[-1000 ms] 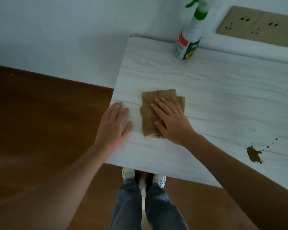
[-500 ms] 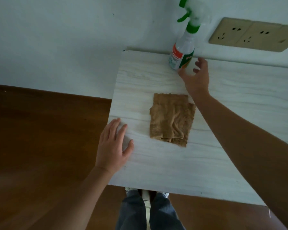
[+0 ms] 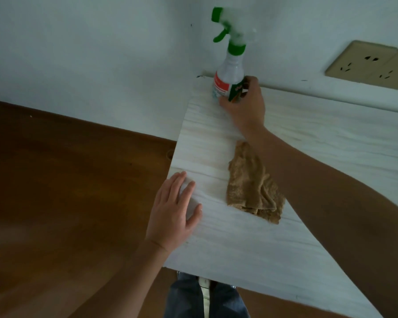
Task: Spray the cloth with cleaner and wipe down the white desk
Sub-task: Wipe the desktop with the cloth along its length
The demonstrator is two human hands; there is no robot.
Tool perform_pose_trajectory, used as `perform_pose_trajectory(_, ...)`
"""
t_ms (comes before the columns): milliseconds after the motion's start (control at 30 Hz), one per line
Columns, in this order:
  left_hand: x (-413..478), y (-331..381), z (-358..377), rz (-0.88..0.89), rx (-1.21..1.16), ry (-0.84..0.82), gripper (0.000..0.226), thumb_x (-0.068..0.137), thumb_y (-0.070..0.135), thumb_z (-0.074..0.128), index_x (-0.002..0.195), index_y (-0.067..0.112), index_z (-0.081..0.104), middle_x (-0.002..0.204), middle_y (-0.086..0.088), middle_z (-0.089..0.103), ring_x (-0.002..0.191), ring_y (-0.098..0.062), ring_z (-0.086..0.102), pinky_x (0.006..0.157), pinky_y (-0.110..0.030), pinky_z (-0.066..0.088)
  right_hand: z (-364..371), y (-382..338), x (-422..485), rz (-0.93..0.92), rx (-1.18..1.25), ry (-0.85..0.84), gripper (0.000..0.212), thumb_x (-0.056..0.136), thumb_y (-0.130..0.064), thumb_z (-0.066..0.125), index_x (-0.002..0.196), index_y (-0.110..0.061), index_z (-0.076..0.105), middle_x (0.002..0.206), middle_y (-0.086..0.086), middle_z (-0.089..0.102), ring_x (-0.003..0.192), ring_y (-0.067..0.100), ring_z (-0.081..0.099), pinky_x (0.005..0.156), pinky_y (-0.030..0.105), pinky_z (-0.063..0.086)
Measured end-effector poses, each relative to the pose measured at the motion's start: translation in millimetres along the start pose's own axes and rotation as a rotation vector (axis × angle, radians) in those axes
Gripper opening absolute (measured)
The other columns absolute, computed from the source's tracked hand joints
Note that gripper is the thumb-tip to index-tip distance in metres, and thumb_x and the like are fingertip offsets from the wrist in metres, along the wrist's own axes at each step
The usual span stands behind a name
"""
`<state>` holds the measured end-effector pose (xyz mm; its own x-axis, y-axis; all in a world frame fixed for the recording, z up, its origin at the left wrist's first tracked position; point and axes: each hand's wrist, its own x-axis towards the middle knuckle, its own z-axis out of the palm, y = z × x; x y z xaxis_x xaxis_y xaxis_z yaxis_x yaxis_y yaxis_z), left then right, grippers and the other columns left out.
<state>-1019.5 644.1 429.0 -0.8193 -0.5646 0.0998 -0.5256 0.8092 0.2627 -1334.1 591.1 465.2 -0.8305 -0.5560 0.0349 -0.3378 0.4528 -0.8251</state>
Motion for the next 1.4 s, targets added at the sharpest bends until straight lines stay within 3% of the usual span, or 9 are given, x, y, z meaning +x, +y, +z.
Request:
perform_pose_trajectory(167,-0.4,-0.8,0.1,-0.001,0.008,-0.003,0.056,0.101,0.047,0.054,0.144,0.012,0.055,0.160,-0.014,0.042,0.152,-0.028,0.033,0.124,-0.042,0.031,22.5,-12.3,5.0,-0.010,-0.009,-0.081,0.077,0.065,-0.053,0.076,0.131,-0.025,0.048,0.123,-0.008,0.061,0.109,0.014,0.061,0.091,0.041,0.056)
perform_pose_trajectory(300,-0.5,-0.9,0.6,-0.003,0.008,-0.006,0.056,0.101,0.047,0.055,0.144,0.012,0.055,0.160,-0.013,0.042,0.153,-0.027,0.032,0.124,-0.041,0.030,8.6,-11.0,-6.3,-0.014,-0.099,-0.163,0.081,0.072,-0.047,0.073,0.144,-0.024,0.042,0.137,-0.004,0.054,0.125,0.018,0.052,0.103,0.042,0.049)
perform_pose_trajectory(400,-0.6,-0.6,0.3,-0.005,0.009,-0.008,0.056,0.101,0.047,0.055,0.144,0.012,0.055,0.160,-0.013,0.042,0.153,-0.027,0.033,0.124,-0.043,0.032,-25.6,-1.8,-41.1,-0.110,-0.261,-0.224,0.062,0.090,-0.035,0.064,0.147,-0.020,0.042,0.145,-0.001,0.048,0.133,0.017,0.043,0.109,0.031,0.036)
perform_pose_trajectory(500,0.0,-1.0,0.5,0.000,0.015,-0.015,0.055,0.101,0.047,0.053,0.144,0.012,0.055,0.160,-0.013,0.042,0.153,-0.028,0.033,0.124,-0.044,0.034,-70.5,13.1,-95.6,-0.251,-0.354,-0.240,0.048,0.095,-0.028,0.060,0.141,-0.018,0.050,0.145,0.001,0.049,0.135,0.018,0.039,0.114,0.033,0.030)
perform_pose_trajectory(600,-0.7,-0.9,-0.4,0.001,0.045,-0.040,0.057,0.103,0.049,0.048,0.147,0.013,0.051,0.162,-0.013,0.039,0.154,-0.029,0.031,0.124,-0.045,0.032,-90.8,41.5,-149.3,-0.278,-0.455,-0.298,0.049,0.095,-0.036,0.059,0.141,-0.019,0.052,0.147,0.001,0.049,0.138,0.022,0.039,0.116,0.035,0.023)
perform_pose_trajectory(733,-0.6,1.1,-0.8,-0.020,0.056,-0.048,0.058,0.103,0.050,0.044,0.147,0.014,0.050,0.162,-0.013,0.038,0.154,-0.028,0.029,0.125,-0.044,0.029,-79.2,70.0,-184.5,-0.376,-0.627,-0.373,0.063,0.101,-0.047,0.038,0.156,-0.017,0.033,0.164,0.002,0.026,0.153,0.021,0.018,0.126,0.041,0.011)
perform_pose_trajectory(1033,-0.2,1.9,-1.0,-0.011,0.070,-0.045,0.059,0.102,0.051,0.044,0.148,0.013,0.049,0.161,-0.015,0.039,0.153,-0.030,0.031,0.123,-0.048,0.034,-74.6,74.7,-179.3,-0.391,-0.726,-0.416,0.067,0.102,-0.050,0.027,0.160,-0.018,0.020,0.168,0.002,0.014,0.155,0.019,0.006,0.126,0.043,0.006)
perform_pose_trajectory(1400,0.2,-0.2,0.0,-0.022,0.018,-0.052,0.057,0.101,0.049,0.050,0.146,0.014,0.050,0.161,-0.013,0.039,0.153,-0.030,0.033,0.121,-0.048,0.037,-48.0,63.4,-77.7,-0.346,-0.706,-0.323,0.067,0.101,-0.052,0.024,0.158,-0.017,0.024,0.166,0.006,0.021,0.154,0.022,0.013,0.126,0.043,0.006)
